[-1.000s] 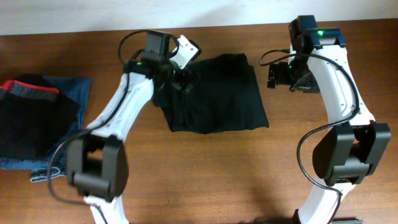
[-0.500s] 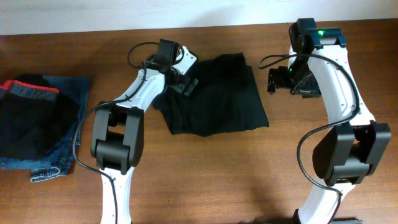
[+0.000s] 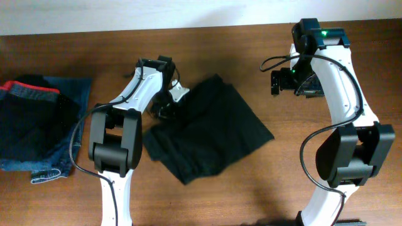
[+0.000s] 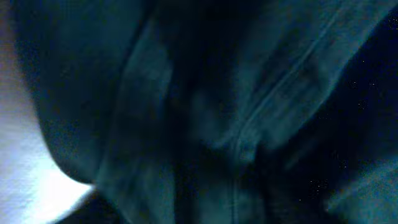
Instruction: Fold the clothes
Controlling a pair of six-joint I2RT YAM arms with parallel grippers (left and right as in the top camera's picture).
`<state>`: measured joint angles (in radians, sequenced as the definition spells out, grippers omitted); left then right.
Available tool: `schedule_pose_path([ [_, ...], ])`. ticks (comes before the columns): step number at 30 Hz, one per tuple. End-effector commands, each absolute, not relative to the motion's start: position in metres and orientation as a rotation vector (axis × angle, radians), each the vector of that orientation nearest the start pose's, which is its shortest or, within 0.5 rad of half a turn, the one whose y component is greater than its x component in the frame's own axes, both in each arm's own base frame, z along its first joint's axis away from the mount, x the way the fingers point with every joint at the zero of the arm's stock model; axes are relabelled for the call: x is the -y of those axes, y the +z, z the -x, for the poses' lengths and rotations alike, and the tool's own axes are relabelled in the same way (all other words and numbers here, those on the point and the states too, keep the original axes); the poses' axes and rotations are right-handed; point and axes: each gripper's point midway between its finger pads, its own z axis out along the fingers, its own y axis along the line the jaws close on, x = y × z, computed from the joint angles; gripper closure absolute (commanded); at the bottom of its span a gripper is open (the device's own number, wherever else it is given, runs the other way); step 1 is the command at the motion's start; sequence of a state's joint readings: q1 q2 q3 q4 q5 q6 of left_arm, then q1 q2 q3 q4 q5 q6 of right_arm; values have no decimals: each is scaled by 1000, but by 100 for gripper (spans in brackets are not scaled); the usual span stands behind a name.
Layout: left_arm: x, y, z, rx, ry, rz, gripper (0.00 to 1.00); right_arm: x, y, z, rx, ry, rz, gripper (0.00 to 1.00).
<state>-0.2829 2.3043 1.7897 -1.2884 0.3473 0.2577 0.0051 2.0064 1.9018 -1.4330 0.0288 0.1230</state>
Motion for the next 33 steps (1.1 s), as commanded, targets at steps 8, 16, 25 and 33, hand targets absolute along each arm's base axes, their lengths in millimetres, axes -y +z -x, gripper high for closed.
schedule_pose_path([
  [8, 187, 83, -388, -2915, -776, -997, 1, 7, 153, -392, -3064, -69, -167, 1],
  [16, 188, 97, -406, -2756, -717, -1170, 1, 7, 153, -386, -3089, -72, -168, 1],
  [25, 185, 46, -409, -2799, -696, -1266, 1, 7, 153, -385, -3093, -72, -169, 1],
  [33, 185, 3, -405, -2886, -712, -1258, 1, 7, 153, -384, -3097, -72, -168, 1],
])
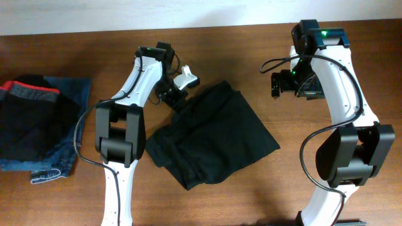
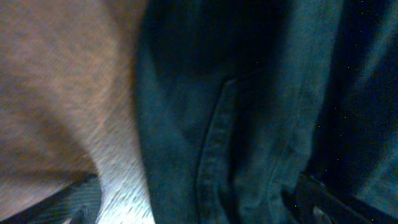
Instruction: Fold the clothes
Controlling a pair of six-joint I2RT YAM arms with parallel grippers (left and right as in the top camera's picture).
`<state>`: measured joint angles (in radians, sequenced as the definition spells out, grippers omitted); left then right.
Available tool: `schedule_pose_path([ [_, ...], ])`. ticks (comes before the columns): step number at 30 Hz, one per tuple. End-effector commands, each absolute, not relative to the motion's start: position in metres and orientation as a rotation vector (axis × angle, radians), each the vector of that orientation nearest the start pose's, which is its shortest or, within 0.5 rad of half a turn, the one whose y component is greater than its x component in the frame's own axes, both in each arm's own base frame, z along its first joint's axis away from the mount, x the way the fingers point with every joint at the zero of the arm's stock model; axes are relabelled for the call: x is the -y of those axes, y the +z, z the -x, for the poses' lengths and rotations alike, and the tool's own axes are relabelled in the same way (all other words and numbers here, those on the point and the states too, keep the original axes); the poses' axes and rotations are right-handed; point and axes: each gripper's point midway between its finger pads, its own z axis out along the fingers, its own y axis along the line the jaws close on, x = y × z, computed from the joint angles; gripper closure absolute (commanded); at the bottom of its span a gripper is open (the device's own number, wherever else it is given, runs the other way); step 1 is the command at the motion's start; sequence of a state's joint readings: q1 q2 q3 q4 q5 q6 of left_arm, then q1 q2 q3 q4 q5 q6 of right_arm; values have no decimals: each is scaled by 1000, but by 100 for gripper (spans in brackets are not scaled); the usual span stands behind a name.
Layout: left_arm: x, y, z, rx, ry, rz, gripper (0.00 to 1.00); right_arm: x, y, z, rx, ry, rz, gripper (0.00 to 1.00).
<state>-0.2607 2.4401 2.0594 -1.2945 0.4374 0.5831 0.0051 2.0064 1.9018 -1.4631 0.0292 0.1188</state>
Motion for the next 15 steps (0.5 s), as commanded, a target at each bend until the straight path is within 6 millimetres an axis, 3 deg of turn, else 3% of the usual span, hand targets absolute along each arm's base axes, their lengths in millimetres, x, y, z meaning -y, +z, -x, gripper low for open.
schedule_pose_path([
  [1, 187, 2, -398, -2909, -742, -1262, 1, 7, 153, -384, -3098, -72, -168, 1],
  [7, 213, 15, -356, -2969, -924, -1334, 1, -6, 153, -383, -3106, 34, -164, 1],
  [12, 235, 16, -338, -2931, -917, -1485, 1, -12, 147, -379, -3127, 90, -165, 1],
  [15, 238, 15, -334, -2931, -892, -1520, 1, -12, 132, -369, -3175, 88, -170, 1],
])
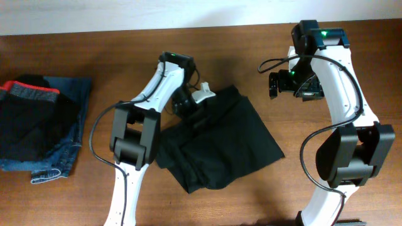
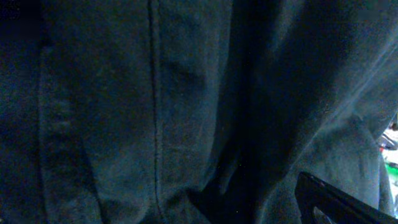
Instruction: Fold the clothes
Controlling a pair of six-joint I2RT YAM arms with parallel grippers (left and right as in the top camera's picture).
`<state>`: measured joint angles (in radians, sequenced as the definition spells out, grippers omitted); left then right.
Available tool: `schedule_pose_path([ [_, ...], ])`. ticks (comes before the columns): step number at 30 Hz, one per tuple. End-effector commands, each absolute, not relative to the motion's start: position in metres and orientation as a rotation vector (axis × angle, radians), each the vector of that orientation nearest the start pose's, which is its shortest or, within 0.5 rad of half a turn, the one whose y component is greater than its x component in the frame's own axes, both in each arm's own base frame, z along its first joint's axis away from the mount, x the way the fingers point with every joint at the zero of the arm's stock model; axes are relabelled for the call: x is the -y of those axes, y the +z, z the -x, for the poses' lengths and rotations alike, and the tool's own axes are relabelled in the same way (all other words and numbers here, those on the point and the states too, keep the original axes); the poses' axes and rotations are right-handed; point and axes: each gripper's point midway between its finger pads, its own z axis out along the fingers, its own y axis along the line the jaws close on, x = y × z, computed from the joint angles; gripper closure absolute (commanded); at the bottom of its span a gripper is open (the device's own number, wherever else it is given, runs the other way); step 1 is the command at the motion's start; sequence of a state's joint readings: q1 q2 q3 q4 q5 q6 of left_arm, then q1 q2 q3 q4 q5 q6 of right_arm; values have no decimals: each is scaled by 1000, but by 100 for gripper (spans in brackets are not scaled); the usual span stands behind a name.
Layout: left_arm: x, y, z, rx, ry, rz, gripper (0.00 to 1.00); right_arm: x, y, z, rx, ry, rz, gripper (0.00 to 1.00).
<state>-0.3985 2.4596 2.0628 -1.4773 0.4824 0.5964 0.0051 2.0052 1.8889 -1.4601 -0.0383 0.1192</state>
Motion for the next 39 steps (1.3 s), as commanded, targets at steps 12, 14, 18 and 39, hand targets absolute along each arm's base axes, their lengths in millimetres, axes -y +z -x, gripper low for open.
schedule_pose_path([
  [12, 238, 15, -334, -2931, -893, -1518, 1, -45, 53, -320, -3347, 70, -22, 1],
  [14, 238, 15, -334, -2931, -894, -1518, 1, -52, 44, -316, -3347, 58, 43, 1],
  [18, 239, 15, -333, -2930, -898, -1519, 1, -59, 30, -313, -3326, -47, 142, 1],
  [39, 272, 16, -302, -2886, -869, -1706, 11, -77, 1, -363, -3075, -49, 82, 1],
])
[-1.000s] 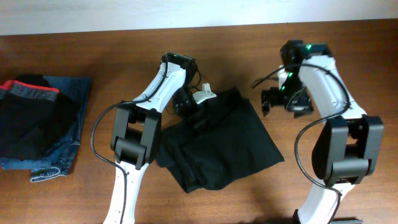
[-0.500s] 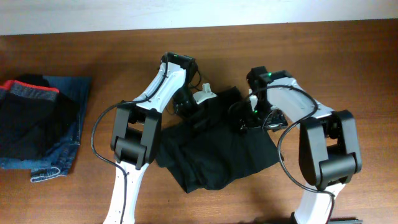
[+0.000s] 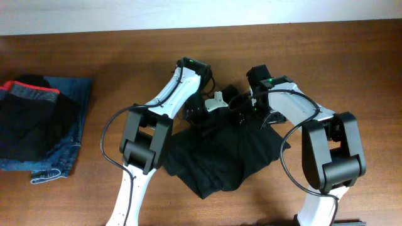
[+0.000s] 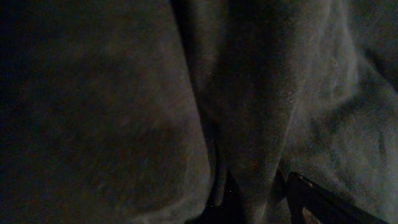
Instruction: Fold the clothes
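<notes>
A crumpled black garment [image 3: 220, 150] lies in the middle of the wooden table [image 3: 94, 56]. My left gripper [image 3: 205, 112] is at its upper left edge, pressed into the cloth and shut on it. In the left wrist view dark fabric [image 4: 249, 93] fills the frame, and only one dark finger [image 4: 311, 202] shows, at the bottom right. My right gripper [image 3: 242, 115] is down at the garment's top edge, close to the left gripper. Its jaws are lost against the black cloth.
A stack of clothes sits at the table's left edge: blue jeans [image 3: 66, 122] with a black piece with a red band [image 3: 28, 94] on top. The table's far edge meets a white wall along the top.
My left gripper has moved further right with the garment's edge, and the cloth has bunched up more. My right gripper was up at the far right and is now down at the garment's top edge.
My left gripper was first at the garment's left edge, with the garment spread wider. At each later moment it sat further right and up, and the garment had shifted right with it. The right arm stayed raised at the far right until now.
</notes>
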Controlling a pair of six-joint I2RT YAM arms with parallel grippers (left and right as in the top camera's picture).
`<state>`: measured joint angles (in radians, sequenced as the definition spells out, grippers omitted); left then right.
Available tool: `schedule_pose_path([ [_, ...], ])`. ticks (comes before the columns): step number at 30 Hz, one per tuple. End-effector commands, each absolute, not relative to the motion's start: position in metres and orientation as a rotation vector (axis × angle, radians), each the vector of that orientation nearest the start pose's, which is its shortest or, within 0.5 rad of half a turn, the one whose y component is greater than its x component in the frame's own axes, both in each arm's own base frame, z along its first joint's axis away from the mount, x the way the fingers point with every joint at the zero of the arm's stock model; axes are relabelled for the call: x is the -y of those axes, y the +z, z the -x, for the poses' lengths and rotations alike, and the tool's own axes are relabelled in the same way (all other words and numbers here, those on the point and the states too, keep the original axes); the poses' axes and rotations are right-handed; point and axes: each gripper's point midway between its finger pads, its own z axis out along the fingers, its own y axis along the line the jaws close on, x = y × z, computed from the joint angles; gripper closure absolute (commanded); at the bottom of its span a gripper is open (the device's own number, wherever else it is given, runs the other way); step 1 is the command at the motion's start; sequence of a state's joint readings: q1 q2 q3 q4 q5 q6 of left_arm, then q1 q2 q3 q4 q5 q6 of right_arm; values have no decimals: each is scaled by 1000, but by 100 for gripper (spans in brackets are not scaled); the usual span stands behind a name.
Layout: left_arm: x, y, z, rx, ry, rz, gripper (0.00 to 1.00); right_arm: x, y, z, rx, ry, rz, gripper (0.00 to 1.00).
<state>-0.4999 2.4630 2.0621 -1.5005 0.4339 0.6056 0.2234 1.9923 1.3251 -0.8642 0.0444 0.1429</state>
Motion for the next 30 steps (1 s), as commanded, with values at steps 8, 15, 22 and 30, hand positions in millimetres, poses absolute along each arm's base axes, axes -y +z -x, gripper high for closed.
schedule_pose_path([
  [8, 273, 15, -304, -2880, -863, -1706, 71, -79, 1, -364, -3073, -32, 79, 1],
  [15, 269, 15, -311, -2874, -820, -1703, 100, -79, 11, -368, -3068, -35, 77, 1],
  [22, 234, 36, -353, -2944, -573, -1527, 100, -66, 111, -399, -2915, -162, 67, 1],
  [30, 156, 113, -405, -2889, -334, -1204, 100, -49, 247, -415, -2660, -199, 67, 1],
])
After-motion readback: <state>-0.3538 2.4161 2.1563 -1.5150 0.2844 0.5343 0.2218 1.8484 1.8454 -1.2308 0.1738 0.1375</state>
